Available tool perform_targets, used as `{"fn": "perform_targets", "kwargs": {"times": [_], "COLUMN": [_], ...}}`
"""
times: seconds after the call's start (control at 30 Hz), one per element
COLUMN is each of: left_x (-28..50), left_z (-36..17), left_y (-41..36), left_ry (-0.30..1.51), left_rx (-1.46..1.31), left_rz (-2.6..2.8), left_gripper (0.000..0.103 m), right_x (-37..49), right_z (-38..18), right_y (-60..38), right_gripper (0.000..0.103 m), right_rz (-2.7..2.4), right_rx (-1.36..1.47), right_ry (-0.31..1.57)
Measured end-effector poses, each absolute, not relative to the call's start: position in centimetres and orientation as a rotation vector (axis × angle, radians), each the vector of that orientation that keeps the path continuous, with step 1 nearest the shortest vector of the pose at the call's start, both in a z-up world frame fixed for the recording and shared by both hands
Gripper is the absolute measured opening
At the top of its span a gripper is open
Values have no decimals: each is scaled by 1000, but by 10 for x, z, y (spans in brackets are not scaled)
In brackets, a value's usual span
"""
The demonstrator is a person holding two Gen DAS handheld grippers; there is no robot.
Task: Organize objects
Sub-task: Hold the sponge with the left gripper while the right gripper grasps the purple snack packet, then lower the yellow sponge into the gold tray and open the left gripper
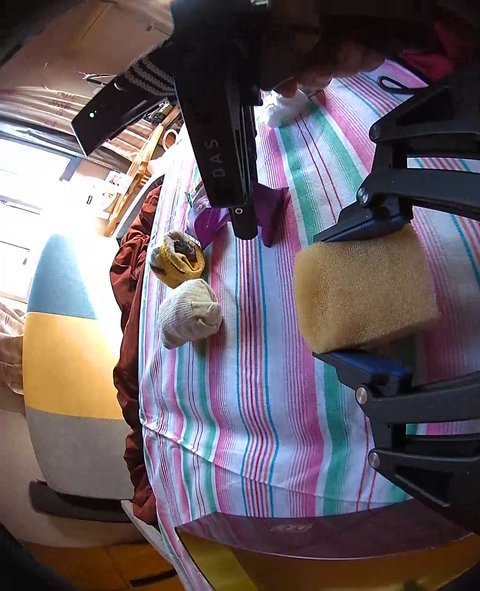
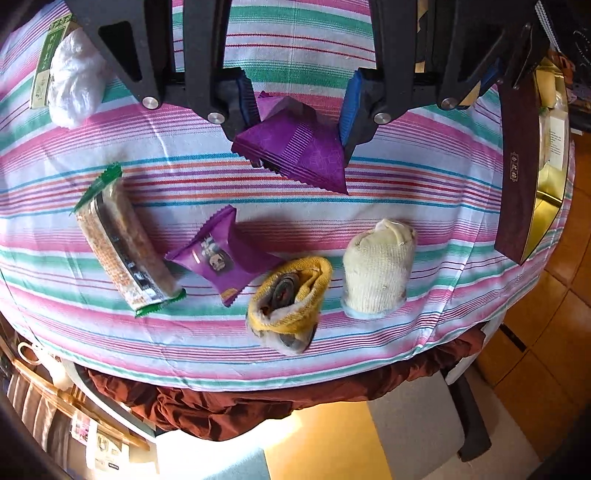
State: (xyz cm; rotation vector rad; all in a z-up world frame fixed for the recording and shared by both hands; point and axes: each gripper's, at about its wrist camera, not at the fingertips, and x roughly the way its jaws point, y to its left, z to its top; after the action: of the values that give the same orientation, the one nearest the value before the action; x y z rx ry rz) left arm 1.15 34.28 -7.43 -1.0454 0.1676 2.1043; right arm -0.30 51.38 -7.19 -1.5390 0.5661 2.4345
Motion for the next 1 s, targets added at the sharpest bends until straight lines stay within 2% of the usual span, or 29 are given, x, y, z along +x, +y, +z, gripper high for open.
{"fn": "perform_targets", "kwargs": {"times": [0.17, 0.43, 1.0], "left_x": [29, 28, -18], "left_z": [-42, -11, -7], "left_y": [325, 285, 164], "left_ry": [224, 182, 71], "left_rx": [-952, -943, -1053], "left_rz": [2165, 2249, 2471], "left_gripper": [53, 53, 53], "right_x": [-5, -7, -10], "right_z": [-64, -64, -59], "right_y": [503, 483, 429], "right_gripper": [38, 38, 38], "right_rz": [2513, 2578, 2703], "right_rx": [-1507, -1543, -1574], "right_ry": [511, 474, 324]}}
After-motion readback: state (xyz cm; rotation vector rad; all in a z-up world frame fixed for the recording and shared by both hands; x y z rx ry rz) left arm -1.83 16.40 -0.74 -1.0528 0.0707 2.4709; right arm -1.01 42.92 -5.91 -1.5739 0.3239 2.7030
